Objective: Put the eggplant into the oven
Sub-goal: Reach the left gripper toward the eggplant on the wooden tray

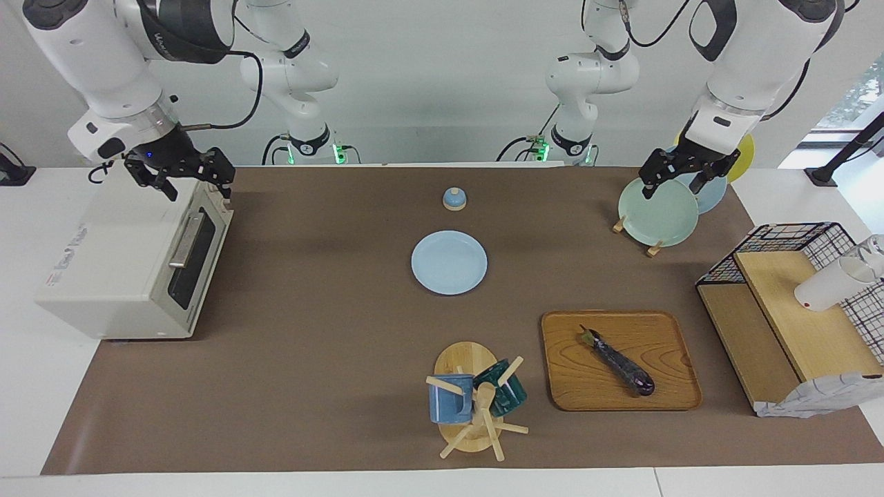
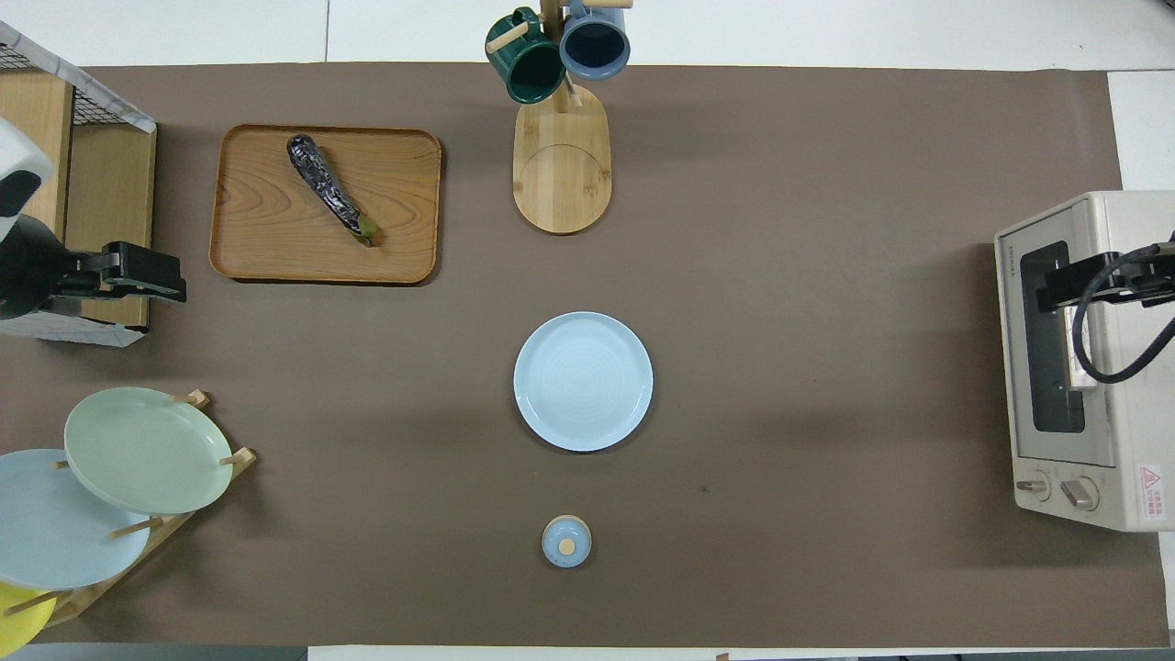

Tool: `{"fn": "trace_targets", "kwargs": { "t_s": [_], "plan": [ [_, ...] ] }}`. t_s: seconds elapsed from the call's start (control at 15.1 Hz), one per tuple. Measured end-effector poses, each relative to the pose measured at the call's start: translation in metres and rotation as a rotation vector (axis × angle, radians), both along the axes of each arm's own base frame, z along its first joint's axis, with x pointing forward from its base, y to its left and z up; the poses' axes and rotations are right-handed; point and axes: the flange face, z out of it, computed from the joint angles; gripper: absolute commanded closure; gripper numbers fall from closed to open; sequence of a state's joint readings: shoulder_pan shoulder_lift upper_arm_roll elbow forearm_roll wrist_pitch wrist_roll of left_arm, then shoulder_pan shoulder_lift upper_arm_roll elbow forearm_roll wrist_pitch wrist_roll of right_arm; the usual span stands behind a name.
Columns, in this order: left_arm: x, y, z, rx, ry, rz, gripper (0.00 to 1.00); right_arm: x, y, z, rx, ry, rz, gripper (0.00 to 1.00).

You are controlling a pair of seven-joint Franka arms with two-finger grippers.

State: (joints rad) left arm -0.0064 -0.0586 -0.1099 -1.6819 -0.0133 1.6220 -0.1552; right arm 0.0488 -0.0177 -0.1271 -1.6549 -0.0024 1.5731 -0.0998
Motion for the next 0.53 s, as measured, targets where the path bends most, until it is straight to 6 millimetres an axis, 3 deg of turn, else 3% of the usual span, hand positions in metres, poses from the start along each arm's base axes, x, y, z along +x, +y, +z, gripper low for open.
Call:
{"fn": "trace_targets", "kwargs": {
  "t_s": [0.53],
  "plan": [
    [0.005,-0.0007,0.0035,-0.005,-0.046,0.0,0.0,0.0,0.0,-0.0001,0.0,0.0,0.0,0.0]
  ]
}}
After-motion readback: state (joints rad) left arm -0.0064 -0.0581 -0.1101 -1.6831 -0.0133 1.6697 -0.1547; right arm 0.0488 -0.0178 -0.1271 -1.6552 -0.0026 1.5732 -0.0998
